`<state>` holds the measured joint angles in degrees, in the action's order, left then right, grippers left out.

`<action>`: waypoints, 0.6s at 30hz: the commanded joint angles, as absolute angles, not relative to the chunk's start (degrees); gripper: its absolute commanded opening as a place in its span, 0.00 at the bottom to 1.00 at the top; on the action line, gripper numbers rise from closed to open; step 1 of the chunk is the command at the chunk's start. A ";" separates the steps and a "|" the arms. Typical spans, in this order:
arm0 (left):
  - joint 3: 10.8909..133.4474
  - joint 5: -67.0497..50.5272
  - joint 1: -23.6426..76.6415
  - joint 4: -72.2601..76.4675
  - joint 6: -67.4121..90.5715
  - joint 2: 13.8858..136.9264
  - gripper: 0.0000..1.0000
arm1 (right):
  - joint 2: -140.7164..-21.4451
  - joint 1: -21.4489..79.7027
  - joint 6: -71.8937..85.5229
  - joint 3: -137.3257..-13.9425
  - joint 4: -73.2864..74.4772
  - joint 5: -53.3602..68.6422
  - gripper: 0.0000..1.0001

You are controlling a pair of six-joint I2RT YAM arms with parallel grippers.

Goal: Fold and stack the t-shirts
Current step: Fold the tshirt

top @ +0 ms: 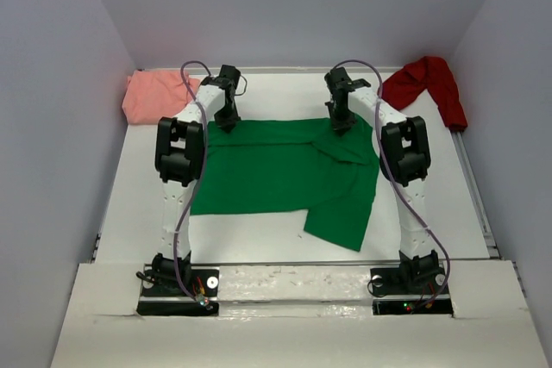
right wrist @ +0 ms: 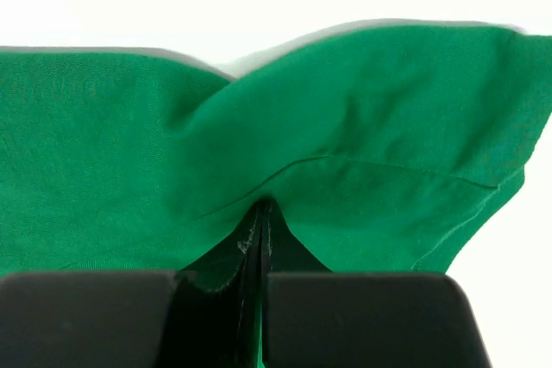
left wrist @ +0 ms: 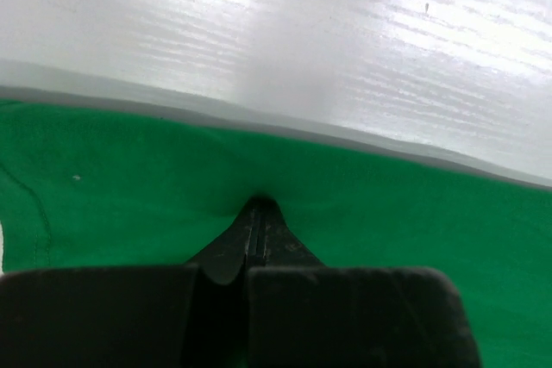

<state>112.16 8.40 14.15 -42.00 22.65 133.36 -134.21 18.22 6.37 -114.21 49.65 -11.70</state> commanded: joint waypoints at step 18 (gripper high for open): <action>133.59 1.59 12.04 -47.73 20.13 147.57 0.00 | -148.27 11.87 3.08 -134.91 55.81 -7.91 0.00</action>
<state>132.16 5.45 13.23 -46.70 21.41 144.64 -144.73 13.23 4.67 -132.94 54.54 -8.93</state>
